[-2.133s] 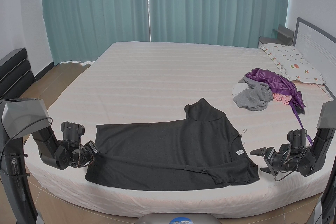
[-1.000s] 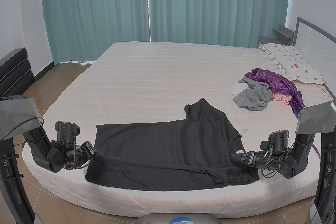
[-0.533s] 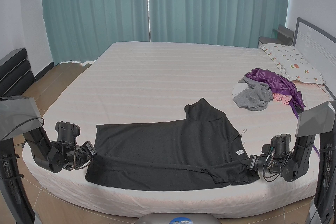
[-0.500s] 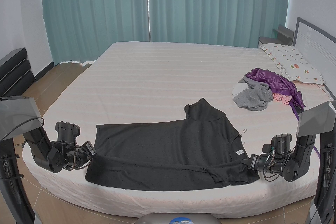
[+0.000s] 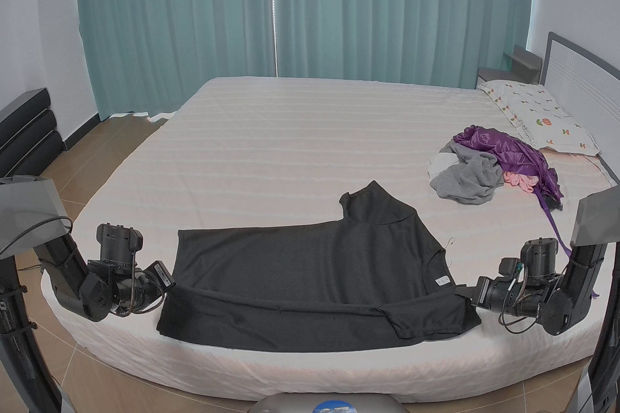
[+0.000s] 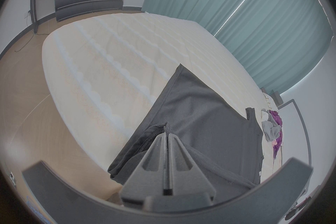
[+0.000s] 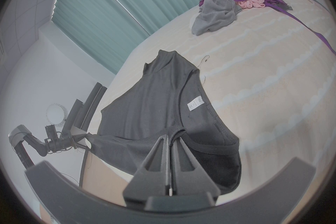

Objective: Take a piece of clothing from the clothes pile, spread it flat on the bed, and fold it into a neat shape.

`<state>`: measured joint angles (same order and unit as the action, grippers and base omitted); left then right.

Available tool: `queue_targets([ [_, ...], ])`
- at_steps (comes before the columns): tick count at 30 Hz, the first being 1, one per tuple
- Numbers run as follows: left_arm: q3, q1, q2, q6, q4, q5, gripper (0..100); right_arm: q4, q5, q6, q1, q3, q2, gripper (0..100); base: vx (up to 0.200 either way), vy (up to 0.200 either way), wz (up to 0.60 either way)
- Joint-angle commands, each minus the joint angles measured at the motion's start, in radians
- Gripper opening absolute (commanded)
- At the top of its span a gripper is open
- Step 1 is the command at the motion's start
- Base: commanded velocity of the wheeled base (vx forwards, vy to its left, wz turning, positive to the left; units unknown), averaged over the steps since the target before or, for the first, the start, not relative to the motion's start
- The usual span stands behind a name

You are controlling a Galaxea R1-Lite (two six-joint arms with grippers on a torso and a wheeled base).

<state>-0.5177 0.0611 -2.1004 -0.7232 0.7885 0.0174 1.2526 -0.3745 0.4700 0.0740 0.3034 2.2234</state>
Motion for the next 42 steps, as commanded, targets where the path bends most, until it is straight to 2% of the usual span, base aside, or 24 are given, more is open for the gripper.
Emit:
queue_targets([
  [1, 0.039, 0.0, 0.062, -0.001, 0.0, 0.001, 0, 0.001, -0.012, 0.022, -0.016, -0.033, -0.094, 0, 0.0, 0.0, 0.0],
  [20, 0.154, -0.009, 0.166, -0.001, 0.003, -0.005, 0, 0.001, -0.06, 0.061, -0.04, -0.178, -0.269, 0, 0.0, 0.0, 0.0],
  [33, 0.235, -0.015, 0.237, 0.002, 0.001, -0.002, 0, 0.001, -0.06, 0.055, -0.076, -0.213, -0.254, 0, 0.0, 0.0, 0.0],
  [42, 0.156, -0.024, 0.183, -0.012, 0.003, -0.01, 0, 0.031, -0.046, 0.052, -0.065, -0.129, -0.139, 0, 0.0, 0.0, 0.0],
])
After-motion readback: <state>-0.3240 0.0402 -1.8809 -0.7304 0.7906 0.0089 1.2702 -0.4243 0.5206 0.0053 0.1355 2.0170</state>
